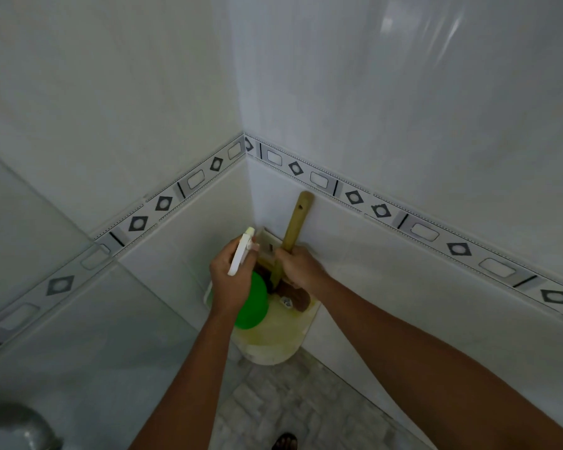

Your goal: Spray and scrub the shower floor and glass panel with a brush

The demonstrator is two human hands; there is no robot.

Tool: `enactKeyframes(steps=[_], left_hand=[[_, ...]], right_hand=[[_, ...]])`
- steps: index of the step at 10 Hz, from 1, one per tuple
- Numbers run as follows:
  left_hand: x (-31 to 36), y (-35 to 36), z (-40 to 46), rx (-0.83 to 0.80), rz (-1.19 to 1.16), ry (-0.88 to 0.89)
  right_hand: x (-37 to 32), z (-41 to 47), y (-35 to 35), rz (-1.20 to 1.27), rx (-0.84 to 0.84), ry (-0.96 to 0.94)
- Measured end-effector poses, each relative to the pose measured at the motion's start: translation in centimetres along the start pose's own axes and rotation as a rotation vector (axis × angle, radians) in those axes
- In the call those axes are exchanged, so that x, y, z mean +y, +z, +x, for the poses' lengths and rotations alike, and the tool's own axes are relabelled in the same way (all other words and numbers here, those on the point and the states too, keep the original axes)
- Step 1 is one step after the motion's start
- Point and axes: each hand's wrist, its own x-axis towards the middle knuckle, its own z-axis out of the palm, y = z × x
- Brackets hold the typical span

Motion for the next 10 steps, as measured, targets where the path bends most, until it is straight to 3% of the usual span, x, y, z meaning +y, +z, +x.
enactKeyframes(steps=[4,6,9,10], left_hand=[[-1.1,-1.5,0.5,-0.053,-0.053,-0.02],[-0.4,-1.2,-0.5,-0.057,-0.023,-0.048],[1.6,-2.3,-2.3,0.073,0.013,-0.089],[3.3,-2.0,-1.9,0.08,0.24,0.185]], right_hand=[[2.3,1.0,1.3,0.142,-0.026,-0.071],[3.2,1.1,1.7,0.089,0.014,-0.081],[1.4,-0.9,0.5,-0.05,0.028,-0.143],[1.1,-1.8,0.1,-0.119,0.031,-0.148]])
